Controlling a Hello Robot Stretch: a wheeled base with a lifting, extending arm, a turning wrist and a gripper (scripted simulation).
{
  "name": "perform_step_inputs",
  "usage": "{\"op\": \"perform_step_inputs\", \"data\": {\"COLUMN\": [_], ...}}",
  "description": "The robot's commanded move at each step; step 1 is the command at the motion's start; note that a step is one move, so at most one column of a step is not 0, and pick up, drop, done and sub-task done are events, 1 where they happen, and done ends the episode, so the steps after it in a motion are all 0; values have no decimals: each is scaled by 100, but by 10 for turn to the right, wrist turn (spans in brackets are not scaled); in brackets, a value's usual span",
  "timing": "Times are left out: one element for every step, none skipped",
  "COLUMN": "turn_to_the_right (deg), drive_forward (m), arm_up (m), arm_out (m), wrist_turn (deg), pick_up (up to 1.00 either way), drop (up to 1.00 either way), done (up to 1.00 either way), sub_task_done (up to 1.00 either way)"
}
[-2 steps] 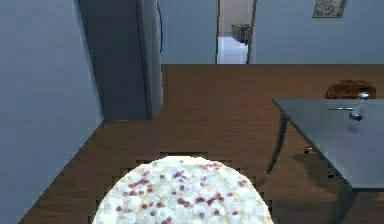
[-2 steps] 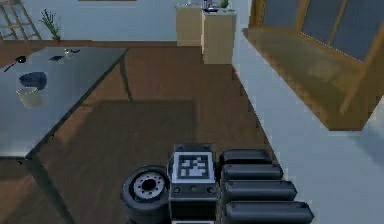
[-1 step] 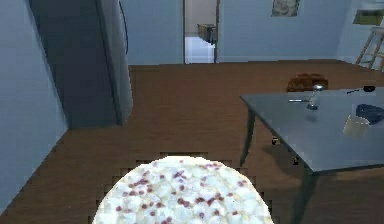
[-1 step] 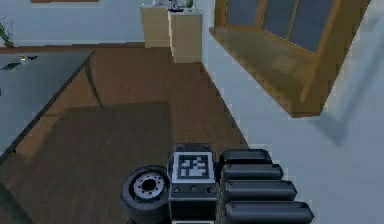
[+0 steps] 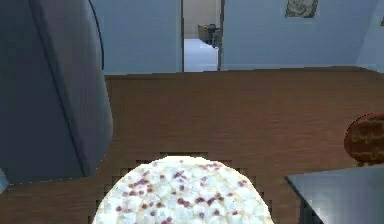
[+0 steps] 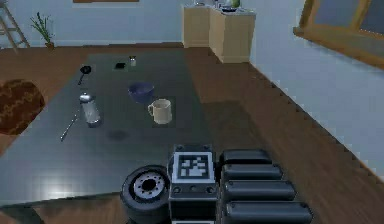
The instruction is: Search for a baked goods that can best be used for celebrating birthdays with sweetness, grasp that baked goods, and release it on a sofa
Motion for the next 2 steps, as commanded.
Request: {"op": "perform_step_inputs", "data": {"turn_to_the_right": [0, 0], "drive_forward": [100, 100], "arm_up": [0, 0], "arm_out": [0, 0], "wrist_turn": [0, 0], "pick_up": [0, 0], "drop": [0, 0], "done": [0, 0], "sub_task_done": [0, 0]}}
